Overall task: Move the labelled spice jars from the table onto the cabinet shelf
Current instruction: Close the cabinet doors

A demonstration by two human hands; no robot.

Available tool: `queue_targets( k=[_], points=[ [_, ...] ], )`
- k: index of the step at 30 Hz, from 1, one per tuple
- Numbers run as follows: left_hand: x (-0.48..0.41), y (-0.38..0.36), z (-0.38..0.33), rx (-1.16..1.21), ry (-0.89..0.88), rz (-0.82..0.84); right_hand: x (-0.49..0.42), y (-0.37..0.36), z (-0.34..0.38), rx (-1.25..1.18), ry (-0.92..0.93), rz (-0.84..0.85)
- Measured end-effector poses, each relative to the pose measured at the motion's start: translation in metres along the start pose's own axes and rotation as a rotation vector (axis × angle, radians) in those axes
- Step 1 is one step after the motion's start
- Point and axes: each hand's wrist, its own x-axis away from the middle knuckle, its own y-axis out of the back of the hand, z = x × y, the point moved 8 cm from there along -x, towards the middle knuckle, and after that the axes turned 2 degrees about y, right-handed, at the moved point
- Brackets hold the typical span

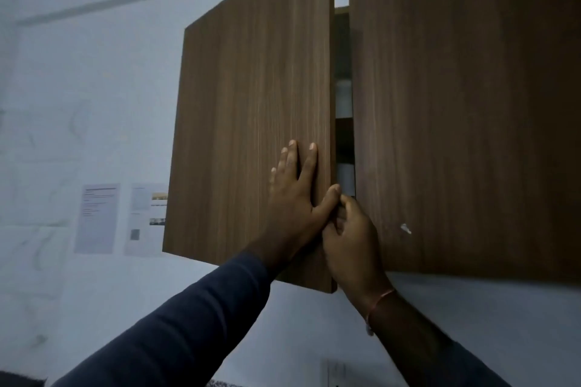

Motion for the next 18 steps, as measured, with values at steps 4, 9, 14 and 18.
queue_targets(
  k=[4,9,14,18],
  points=[
    [-0.002,-0.032,0.017,-0.133,-0.14,0.118,-0.004,0.001,-0.011,0.483,0.176,-0.074],
    [0.002,-0.067,0.052,-0.357,-0.289,0.333,-0.024,-0.005,-0.038,1.045,0.297,-0.071],
    [-0.005,-0.093,0.063,-0.484,-0.284,0.422,-0.042,-0.007,-0.062,1.26,0.202,0.104],
    [-0.012,-0.111,0.065,-0.53,-0.23,0.436,-0.05,-0.005,-0.081,1.27,0.09,0.148]
  ],
)
